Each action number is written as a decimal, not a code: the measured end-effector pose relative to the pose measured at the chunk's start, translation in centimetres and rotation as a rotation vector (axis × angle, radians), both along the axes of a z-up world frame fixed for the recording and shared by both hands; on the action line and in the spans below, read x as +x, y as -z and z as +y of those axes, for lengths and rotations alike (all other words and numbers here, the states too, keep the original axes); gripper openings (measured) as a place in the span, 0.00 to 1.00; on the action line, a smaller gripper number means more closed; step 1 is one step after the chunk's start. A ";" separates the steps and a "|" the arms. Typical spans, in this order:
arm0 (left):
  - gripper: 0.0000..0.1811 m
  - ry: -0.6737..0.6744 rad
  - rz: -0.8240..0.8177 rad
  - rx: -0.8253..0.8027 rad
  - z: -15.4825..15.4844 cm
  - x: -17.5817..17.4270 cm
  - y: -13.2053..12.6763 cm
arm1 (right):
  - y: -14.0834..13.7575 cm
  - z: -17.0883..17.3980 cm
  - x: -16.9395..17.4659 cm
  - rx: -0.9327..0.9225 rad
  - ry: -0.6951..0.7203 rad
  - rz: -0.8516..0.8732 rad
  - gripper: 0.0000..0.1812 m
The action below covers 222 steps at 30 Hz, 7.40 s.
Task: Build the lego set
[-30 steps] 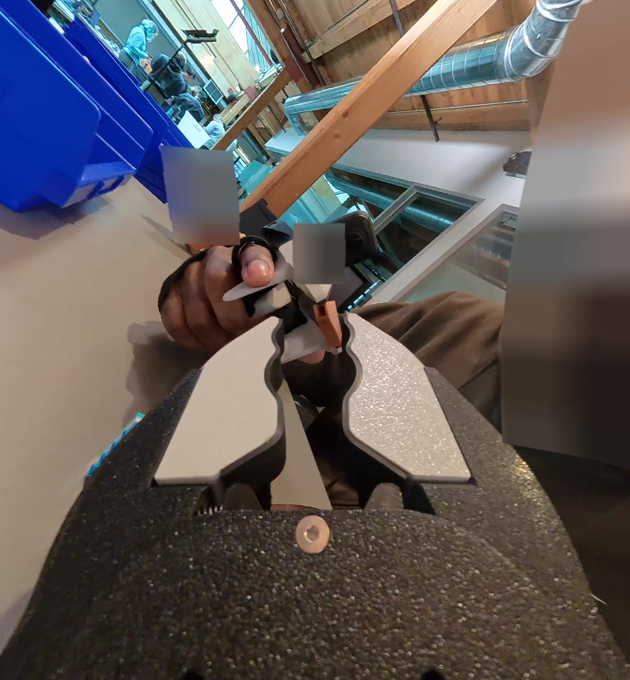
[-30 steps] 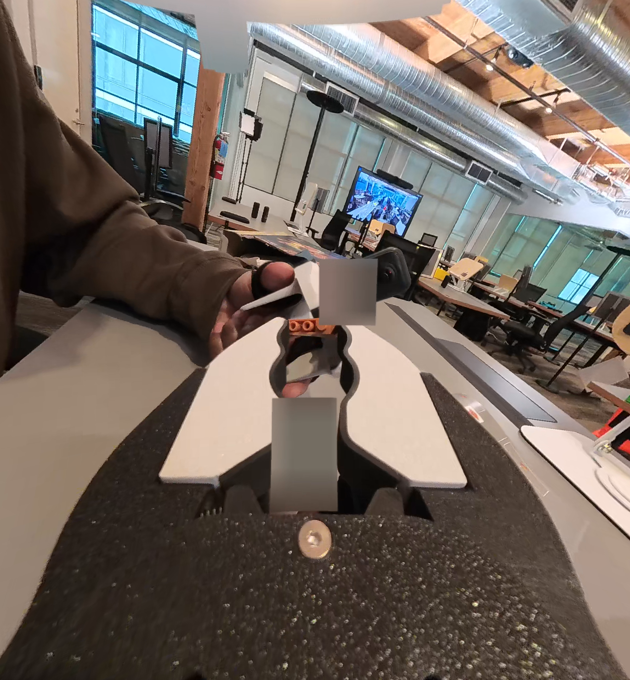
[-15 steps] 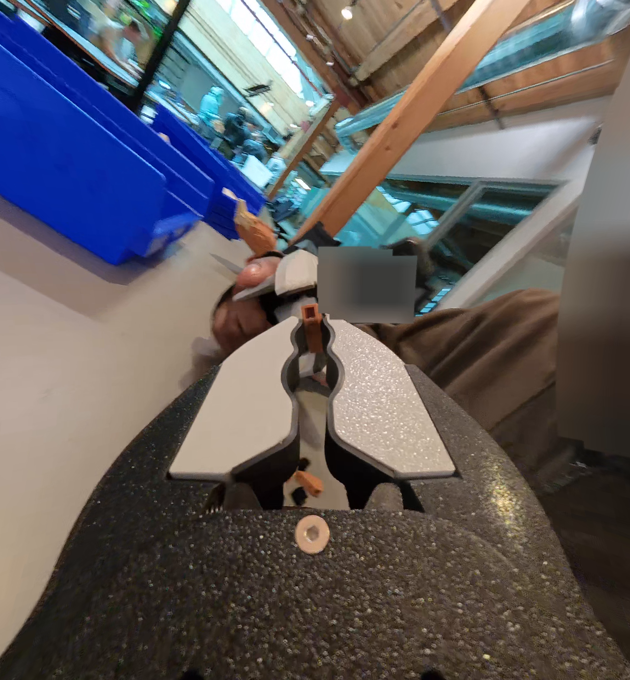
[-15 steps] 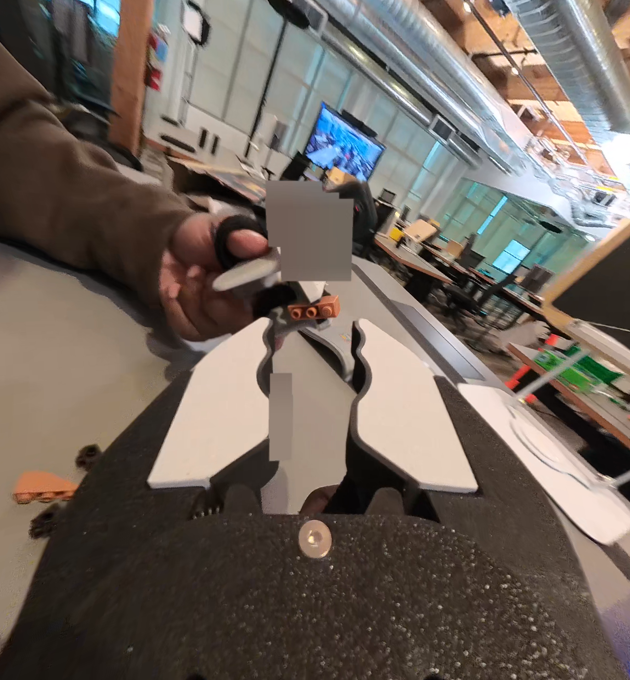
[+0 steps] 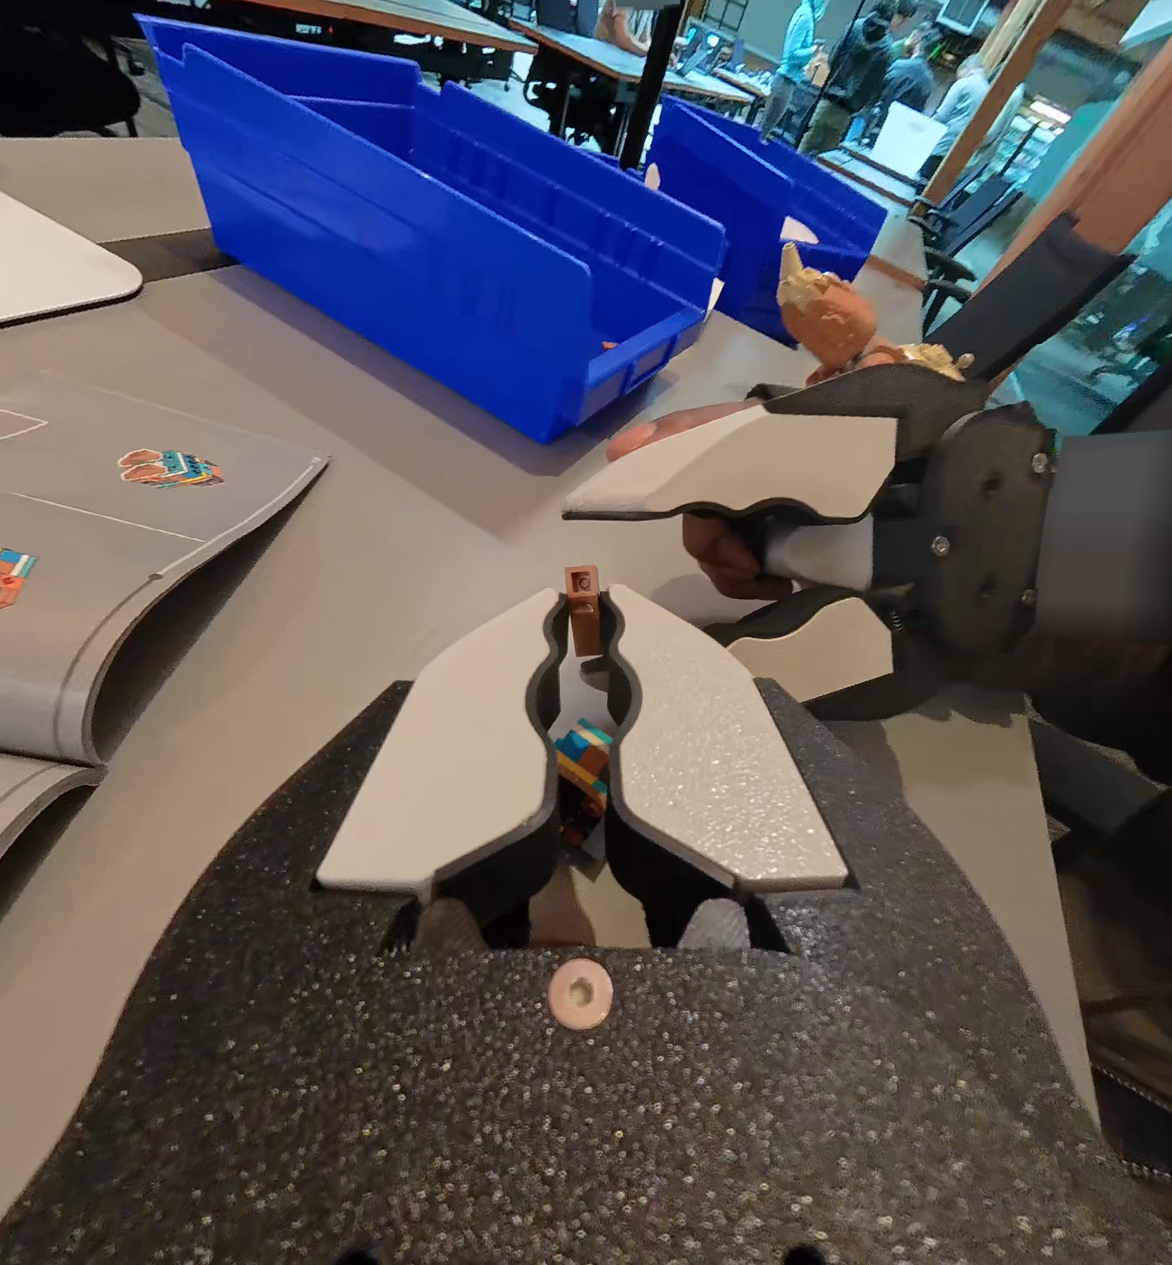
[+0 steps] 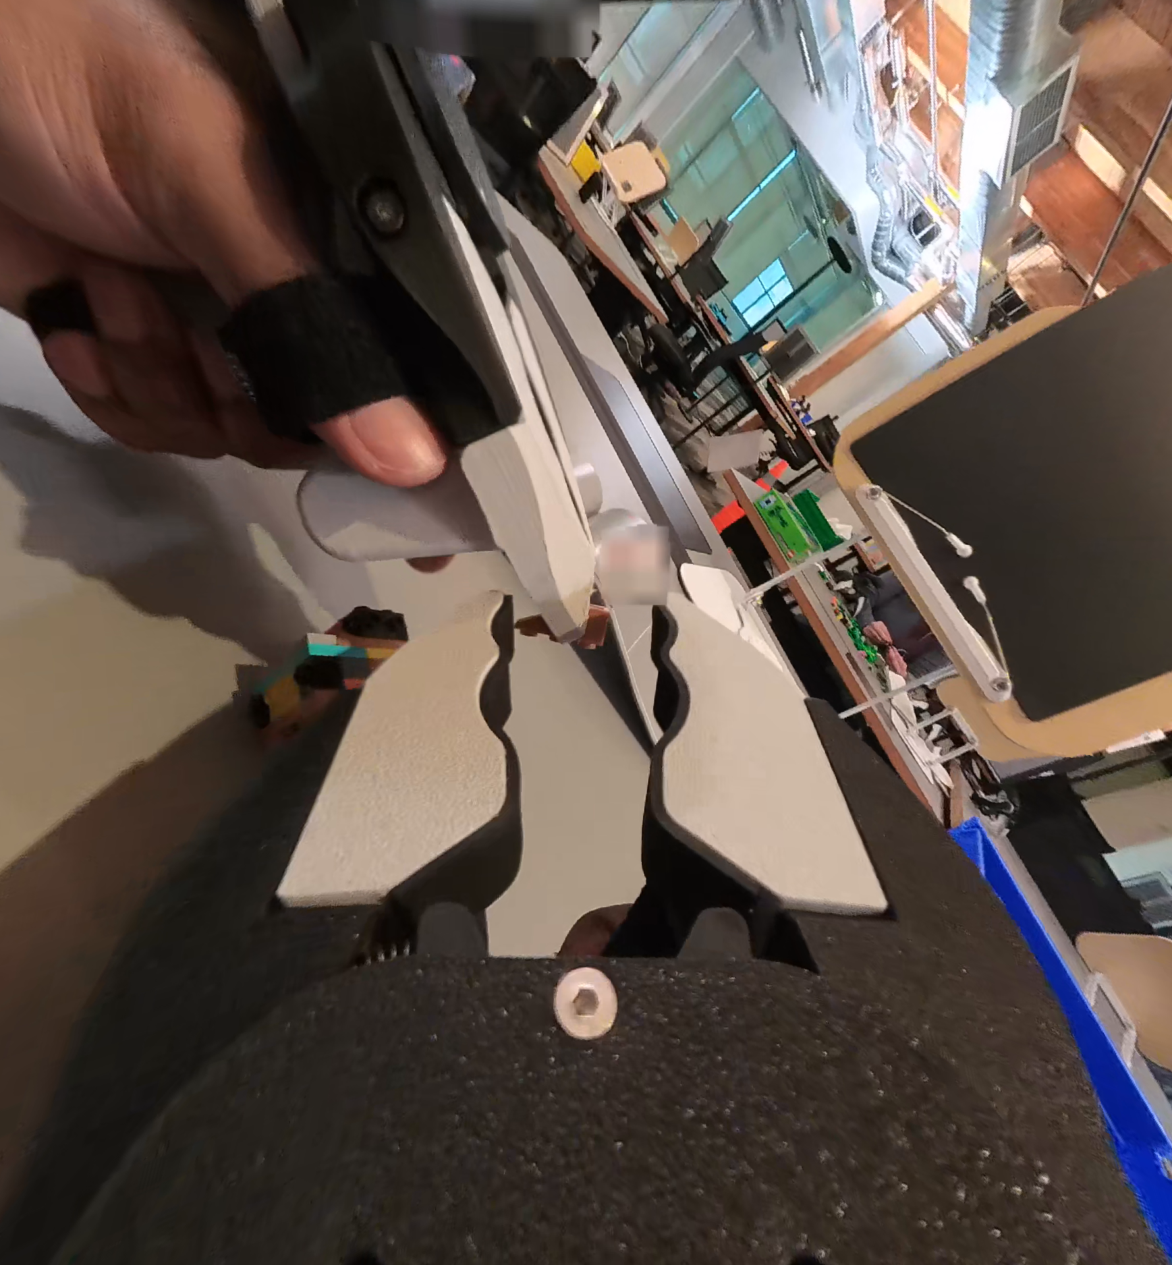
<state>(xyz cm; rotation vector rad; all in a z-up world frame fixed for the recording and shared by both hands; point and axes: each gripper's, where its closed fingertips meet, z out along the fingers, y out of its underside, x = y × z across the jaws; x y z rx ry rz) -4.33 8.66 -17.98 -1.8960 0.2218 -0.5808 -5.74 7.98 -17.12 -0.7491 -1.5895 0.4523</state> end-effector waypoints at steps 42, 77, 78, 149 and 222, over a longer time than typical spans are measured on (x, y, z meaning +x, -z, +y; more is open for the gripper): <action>0.24 0.502 0.741 -0.127 -2.9 1.5 7.3 | -0.5 1.1 2.4 -0.476 -0.189 -0.030 0.14; 0.23 0.369 -0.678 0.681 -4.1 2.8 -9.4 | -9.4 -4.6 3.2 -0.998 -0.588 0.253 0.14; 0.23 0.373 -0.694 0.684 -4.2 2.8 -9.5 | -9.4 -4.8 3.1 -0.995 -0.588 0.252 0.14; 0.23 0.632 -1.110 0.654 -8.0 1.3 -11.9 | -10.6 -6.6 2.4 -0.899 -0.658 0.193 0.23; 0.24 0.687 -0.746 0.147 -5.0 4.6 -5.4 | -5.3 -4.6 5.8 -0.831 -1.041 -0.298 0.20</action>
